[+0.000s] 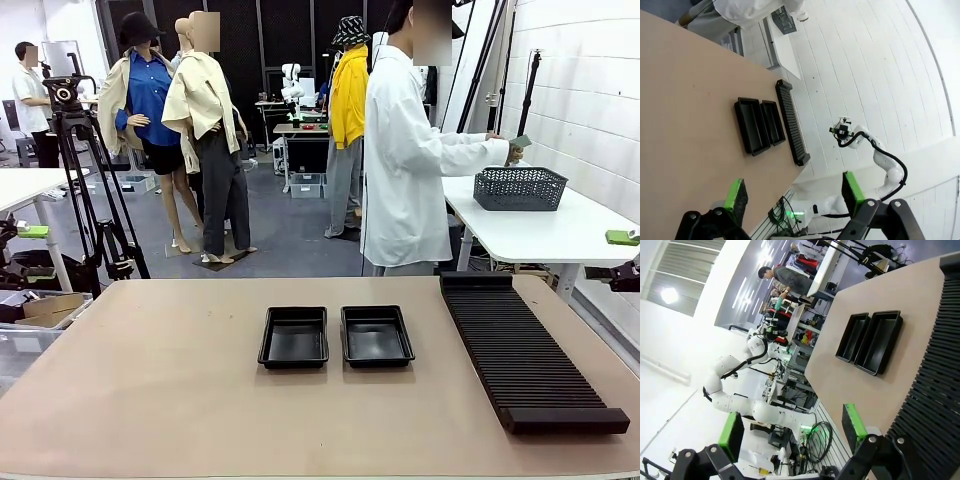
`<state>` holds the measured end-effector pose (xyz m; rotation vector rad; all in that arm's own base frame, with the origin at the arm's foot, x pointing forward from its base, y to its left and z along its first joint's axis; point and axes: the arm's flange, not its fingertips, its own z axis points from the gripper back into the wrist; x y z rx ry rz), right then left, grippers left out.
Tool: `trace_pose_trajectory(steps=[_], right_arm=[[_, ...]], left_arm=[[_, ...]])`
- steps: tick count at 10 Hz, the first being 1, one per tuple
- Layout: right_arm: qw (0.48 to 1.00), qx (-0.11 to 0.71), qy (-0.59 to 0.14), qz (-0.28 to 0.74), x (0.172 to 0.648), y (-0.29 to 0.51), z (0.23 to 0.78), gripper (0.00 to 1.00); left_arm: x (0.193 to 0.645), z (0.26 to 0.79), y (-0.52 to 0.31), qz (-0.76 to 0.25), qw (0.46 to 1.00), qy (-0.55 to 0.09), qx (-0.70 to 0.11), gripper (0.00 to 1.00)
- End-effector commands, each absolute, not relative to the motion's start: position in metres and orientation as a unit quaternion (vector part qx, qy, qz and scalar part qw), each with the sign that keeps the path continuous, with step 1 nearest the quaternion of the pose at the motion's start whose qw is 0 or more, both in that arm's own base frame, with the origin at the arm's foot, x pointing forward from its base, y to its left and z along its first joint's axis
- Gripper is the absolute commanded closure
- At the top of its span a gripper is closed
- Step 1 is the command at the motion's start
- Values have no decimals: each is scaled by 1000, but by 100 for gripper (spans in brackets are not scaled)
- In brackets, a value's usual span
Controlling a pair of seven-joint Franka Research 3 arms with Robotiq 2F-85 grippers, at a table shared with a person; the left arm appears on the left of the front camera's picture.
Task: Inspect and transfer BCBs to ESD trays.
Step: Pick up the Blank PCB from the PCB Rack and place it in the left ESD tray.
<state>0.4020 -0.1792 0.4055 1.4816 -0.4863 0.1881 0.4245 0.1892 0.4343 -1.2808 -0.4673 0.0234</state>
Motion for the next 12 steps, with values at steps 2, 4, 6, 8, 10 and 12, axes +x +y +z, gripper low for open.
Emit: trace_pose_trajectory(steps=[2, 4, 6, 8, 10, 12], right_arm=[[707, 667, -219, 84, 401, -179, 405, 0], [707, 667, -219, 84, 401, -179, 405, 0], [707, 667, -219, 84, 401, -179, 405, 0], [707, 667, -219, 84, 401, -179, 405, 0], [707, 667, -219, 84, 401, -179, 405, 0], [707, 667, -219, 84, 401, -179, 405, 0]], left_arm=[[424, 435, 190, 19, 778, -215, -589, 0], [424, 435, 190, 19, 778, -215, -589, 0], [424, 435, 190, 19, 778, -215, -589, 0], [424, 435, 190, 19, 778, -215, -589, 0], [424, 435, 190, 19, 778, -215, -589, 0], [424, 435, 190, 19, 778, -215, -589, 0]])
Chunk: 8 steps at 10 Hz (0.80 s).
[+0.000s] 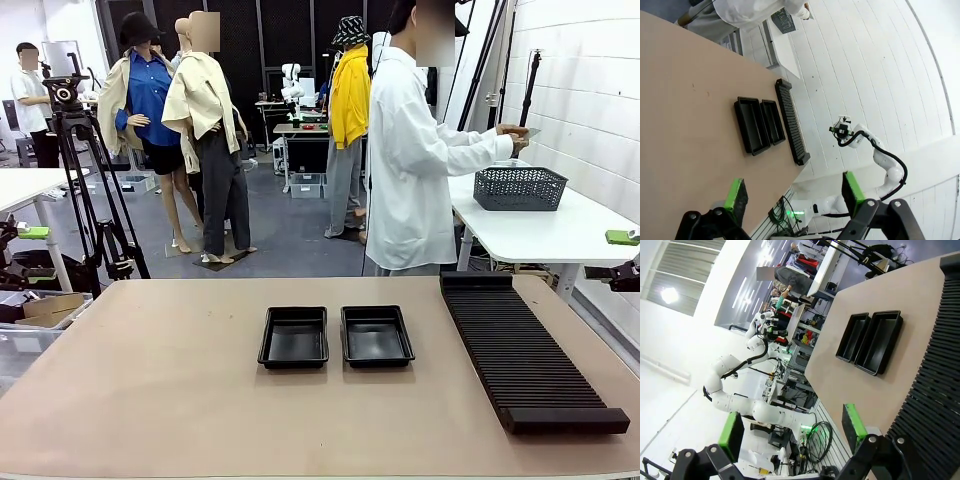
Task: Inspect and transfer BCBs to ESD trays.
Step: Pick up the Blank PCB from the PCB Rack and place it in the left ESD tray.
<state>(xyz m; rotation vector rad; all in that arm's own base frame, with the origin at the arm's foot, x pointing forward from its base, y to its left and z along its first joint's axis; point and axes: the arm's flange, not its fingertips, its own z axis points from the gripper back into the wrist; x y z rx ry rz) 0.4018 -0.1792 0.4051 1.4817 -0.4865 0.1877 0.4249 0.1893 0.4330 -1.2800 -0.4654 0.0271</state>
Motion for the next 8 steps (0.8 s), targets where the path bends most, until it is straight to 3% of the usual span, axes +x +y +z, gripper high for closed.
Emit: trace_pose_trajectory(steps=[1, 8], right_arm=[[707, 667, -219, 84, 401, -179, 405, 0], [707, 667, -219, 84, 401, -179, 405, 0]], left_arm=[[424, 435, 190, 19, 778, -215, -589, 0], [424, 435, 190, 19, 778, -215, -589, 0]])
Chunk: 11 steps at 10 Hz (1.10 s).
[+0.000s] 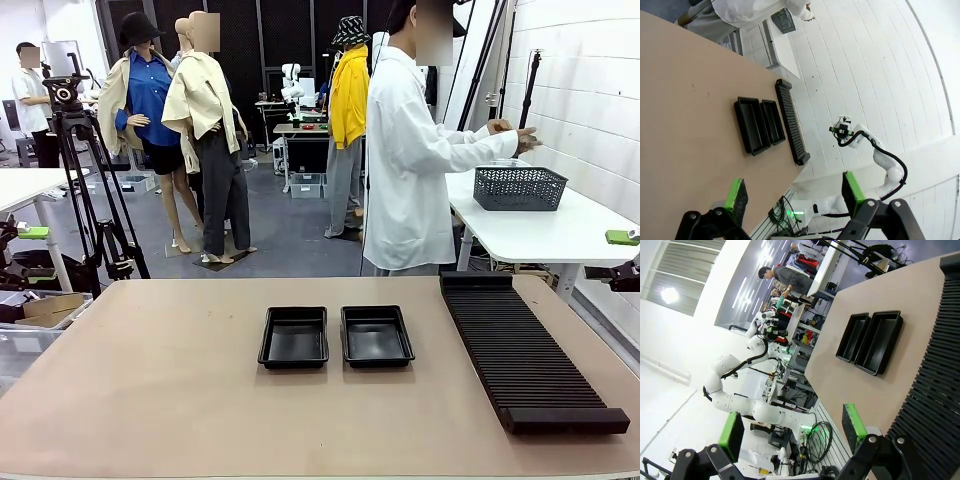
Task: Inspect and transfer BCBs to ESD trays.
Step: Pick up the Blank PCB from the PCB Rack and place it in the left ESD tray.
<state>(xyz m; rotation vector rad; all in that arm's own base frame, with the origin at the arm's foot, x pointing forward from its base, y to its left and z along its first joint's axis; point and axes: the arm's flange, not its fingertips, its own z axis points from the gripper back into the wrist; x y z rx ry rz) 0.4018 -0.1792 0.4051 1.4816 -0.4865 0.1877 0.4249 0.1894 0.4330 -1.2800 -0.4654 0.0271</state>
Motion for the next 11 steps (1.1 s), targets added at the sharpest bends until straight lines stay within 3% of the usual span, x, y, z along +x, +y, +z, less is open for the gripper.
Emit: trace_pose_trajectory(steps=[1, 11], right_arm=[[707, 667, -219, 84, 401, -179, 405, 0], [707, 667, -219, 84, 401, -179, 405, 0]], left_arm=[[424, 435, 190, 19, 778, -215, -589, 0], [424, 435, 190, 19, 778, -215, -589, 0]])
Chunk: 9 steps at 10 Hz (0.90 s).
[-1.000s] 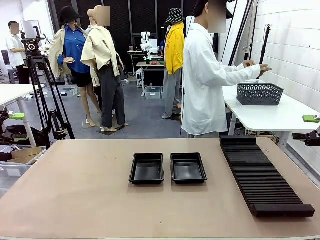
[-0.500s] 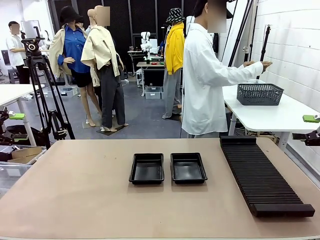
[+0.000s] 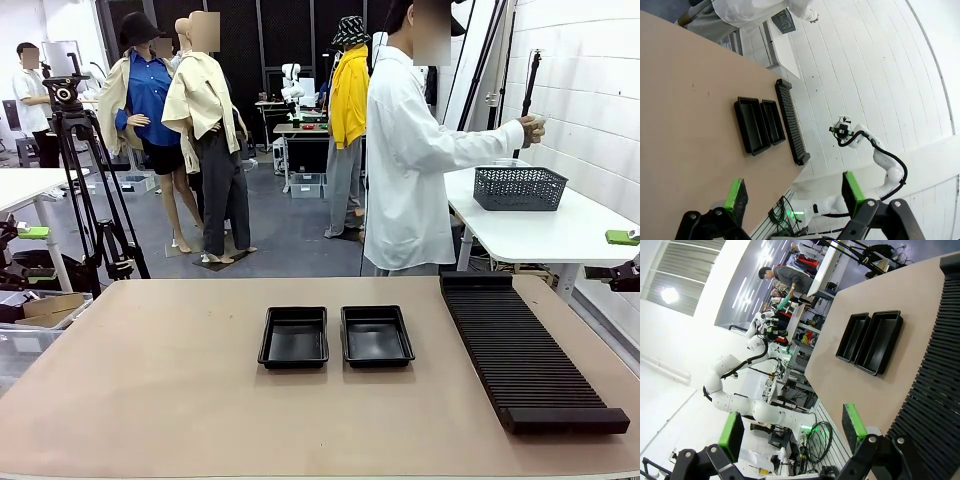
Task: Inspect and transfer BCBs to ESD trays.
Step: Pick up the Blank PCB from the PCB Rack and place it in the left ESD tray.
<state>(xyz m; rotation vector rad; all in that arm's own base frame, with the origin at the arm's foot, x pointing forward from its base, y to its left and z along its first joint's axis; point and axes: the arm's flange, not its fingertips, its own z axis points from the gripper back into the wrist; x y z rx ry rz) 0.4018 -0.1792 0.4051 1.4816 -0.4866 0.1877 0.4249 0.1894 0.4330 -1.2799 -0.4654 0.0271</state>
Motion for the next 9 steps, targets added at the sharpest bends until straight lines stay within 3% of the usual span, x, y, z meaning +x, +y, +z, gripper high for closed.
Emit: trace_pose_trajectory(steps=[1, 9], right_arm=[[707, 667, -219, 84, 401, -179, 405, 0], [707, 667, -219, 84, 401, -179, 405, 0]], left_arm=[[424, 435, 190, 19, 778, -215, -589, 0], [424, 435, 190, 19, 778, -215, -589, 0]])
